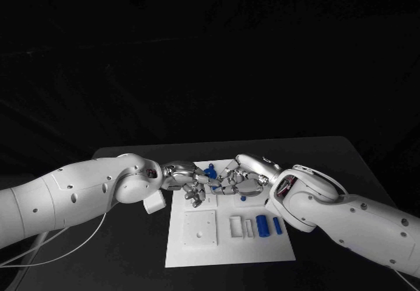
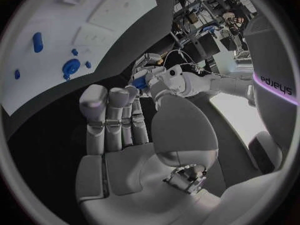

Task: Assemble the parts on the task board

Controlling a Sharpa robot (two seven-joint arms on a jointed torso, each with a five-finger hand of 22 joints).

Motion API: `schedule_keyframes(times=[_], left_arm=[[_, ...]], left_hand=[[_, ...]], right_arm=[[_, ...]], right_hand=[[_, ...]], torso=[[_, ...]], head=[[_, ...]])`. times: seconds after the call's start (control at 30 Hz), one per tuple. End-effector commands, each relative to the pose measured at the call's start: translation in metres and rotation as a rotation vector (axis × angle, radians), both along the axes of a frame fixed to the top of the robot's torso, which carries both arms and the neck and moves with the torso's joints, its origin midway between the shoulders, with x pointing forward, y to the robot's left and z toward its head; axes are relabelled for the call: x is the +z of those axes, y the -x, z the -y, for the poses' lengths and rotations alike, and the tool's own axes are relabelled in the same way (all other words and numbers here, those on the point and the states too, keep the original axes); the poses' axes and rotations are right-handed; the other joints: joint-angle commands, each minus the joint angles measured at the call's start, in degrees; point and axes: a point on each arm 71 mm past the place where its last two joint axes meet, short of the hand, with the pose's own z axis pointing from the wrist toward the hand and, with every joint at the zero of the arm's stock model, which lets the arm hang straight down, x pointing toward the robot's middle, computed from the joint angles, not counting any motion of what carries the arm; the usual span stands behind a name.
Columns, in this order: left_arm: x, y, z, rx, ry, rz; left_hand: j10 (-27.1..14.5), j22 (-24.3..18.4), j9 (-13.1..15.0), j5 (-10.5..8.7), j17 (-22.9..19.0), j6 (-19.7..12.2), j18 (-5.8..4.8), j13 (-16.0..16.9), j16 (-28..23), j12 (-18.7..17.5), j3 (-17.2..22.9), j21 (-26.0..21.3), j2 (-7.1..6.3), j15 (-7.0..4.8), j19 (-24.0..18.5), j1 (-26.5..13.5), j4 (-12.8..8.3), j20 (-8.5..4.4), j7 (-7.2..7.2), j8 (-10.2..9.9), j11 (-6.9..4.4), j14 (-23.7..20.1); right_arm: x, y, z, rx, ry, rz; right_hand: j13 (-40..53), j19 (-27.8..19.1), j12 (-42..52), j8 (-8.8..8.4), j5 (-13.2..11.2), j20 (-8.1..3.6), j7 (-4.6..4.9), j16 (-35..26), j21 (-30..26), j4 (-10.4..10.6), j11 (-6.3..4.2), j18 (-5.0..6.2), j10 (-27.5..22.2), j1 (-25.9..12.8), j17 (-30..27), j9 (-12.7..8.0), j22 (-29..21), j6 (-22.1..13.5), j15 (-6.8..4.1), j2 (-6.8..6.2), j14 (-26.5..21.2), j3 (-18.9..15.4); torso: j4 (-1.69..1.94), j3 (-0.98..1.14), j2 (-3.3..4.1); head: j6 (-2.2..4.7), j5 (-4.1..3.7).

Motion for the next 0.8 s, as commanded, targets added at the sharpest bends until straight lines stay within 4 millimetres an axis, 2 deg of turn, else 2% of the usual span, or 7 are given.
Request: schedule_keyframes(times=[0.03, 0.27, 0.63, 0.8], left_arm=[[0.004, 0.0032, 0.007, -0.029, 0.05, -0.014], [0.004, 0.0026, 0.0063, -0.023, 0.053, -0.015], [0.004, 0.0017, 0.0061, -0.007, 0.059, -0.024], [0.0035, 0.0017, 0.0059, -0.003, 0.055, -0.032]], left_hand=[[-0.4, 0.9, 0.0, 0.12, -0.1, 0.1, -0.85, 0.1, -0.3, 0.1, 0.1, -0.4, -0.37, 0.02, 0.4, 0.5, 0.5, -0.11, 0.12, 0.3, 0.02, -0.4], [-0.5, 0.9, 0.0, 0.44, -0.1, 0.1, -0.85, 0.1, -0.3, 0.1, 0.3, -0.5, -0.17, 0.01, 0.4, 1.0, 0.3, -0.11, 0.07, 0.3, 0.0, -0.4], [-0.5, 1.0, 0.2, 1.76, -0.1, -0.6, -0.86, 0.0, -0.2, 0.0, 2.9, -0.6, 1.61, 0.03, 0.5, 1.1, -0.9, -0.12, 0.1, 1.0, 0.04, -0.5], [-0.5, 1.0, 0.2, 2.06, -0.1, -0.7, -0.85, 0.0, -0.2, 0.0, 3.6, -0.7, 2.41, 0.07, 0.4, 0.1, -0.5, -0.08, 0.16, 1.2, 0.09, -0.6]], right_arm=[[-0.0034, -0.0028, 0.0045, -0.049, 0.029, 0.005], [-0.0038, -0.0025, 0.0048, -0.049, 0.03, 0.004], [-0.0038, -0.001, 0.0028, -0.033, 0.02, -0.013], [-0.0037, -0.0008, 0.0026, -0.033, 0.017, -0.015]], right_hand=[[0.1, 1.2, -0.2, 0.22, 0.4, -0.34, -0.71, -0.3, -0.2, 0.2, 0.08, -1.18, 0.3, 0.5, 0.1, 0.6, 5.9, 1.0, -0.01, 0.15, 0.6, 0.2], [0.2, 1.2, -0.4, 0.21, 0.5, -0.35, -0.71, -0.5, -0.5, 0.2, 0.08, -1.16, 0.4, 0.4, 0.1, 0.5, 5.9, 1.0, -0.02, -0.02, 0.6, 0.4], [0.3, 1.2, -0.5, 0.21, 0.5, -0.34, -0.68, -0.6, -0.5, 0.3, 0.1, -1.16, 0.4, 0.4, 0.0, 0.5, 5.9, 1.0, -0.01, -0.13, 0.6, 0.5], [0.3, 1.2, -0.5, 0.21, 0.6, -0.33, -0.67, -0.6, -0.6, 0.3, 0.1, -1.16, 0.4, 0.3, 0.1, 0.5, 5.9, 0.9, 0.0, -0.18, 0.6, 0.5]], torso=[[0.0, 0.04, 0.01], [0.01, 0.04, 0.01], [0.01, 0.04, 0.02], [-0.02, 0.05, 0.0]], head=[[-0.02, -0.08], [0.03, -0.13], [0.03, -0.15], [-0.03, -0.12]])
